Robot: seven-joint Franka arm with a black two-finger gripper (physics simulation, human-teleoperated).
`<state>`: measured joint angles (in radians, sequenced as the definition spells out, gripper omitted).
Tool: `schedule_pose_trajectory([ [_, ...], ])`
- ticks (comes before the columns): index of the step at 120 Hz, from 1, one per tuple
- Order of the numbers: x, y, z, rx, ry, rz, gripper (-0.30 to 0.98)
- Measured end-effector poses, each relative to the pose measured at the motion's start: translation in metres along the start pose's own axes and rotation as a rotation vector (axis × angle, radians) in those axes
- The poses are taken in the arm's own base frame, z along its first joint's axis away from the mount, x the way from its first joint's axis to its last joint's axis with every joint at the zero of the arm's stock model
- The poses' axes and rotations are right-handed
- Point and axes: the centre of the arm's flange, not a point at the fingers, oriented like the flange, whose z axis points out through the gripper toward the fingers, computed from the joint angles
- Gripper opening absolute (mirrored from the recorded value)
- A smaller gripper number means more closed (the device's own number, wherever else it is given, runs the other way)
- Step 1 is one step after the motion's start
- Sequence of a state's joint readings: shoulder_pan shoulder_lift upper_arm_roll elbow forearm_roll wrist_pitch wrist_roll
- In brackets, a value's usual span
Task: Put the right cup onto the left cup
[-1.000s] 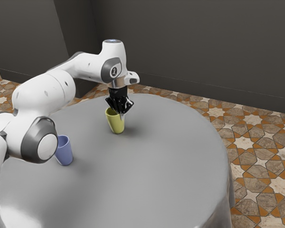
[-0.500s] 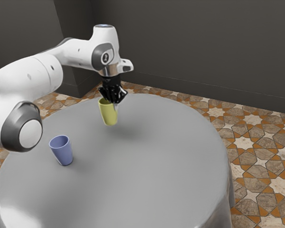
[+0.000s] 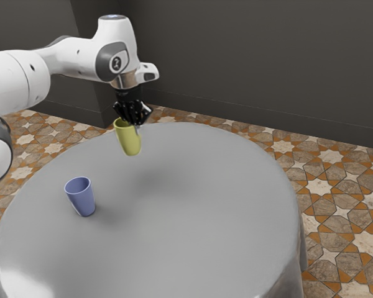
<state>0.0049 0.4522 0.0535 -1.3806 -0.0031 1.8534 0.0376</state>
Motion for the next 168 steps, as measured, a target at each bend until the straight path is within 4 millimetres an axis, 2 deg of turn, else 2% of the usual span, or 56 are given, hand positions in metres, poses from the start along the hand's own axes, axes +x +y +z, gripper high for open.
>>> schedule_pose_trajectory([
  [25, -0.027, -0.001, -0.014, -0.002, 0.027, -0.005, -0.10],
  [56, -0.056, -0.004, -0.011, -0.004, 0.046, -0.014, -0.10],
  [94, -0.095, -0.007, -0.026, -0.007, 0.086, -0.027, -0.10],
  [125, -0.109, -0.020, -0.030, -0.002, 0.099, -0.051, -0.10],
  [168, -0.122, -0.051, -0.015, 0.002, 0.072, -0.108, -0.10],
])
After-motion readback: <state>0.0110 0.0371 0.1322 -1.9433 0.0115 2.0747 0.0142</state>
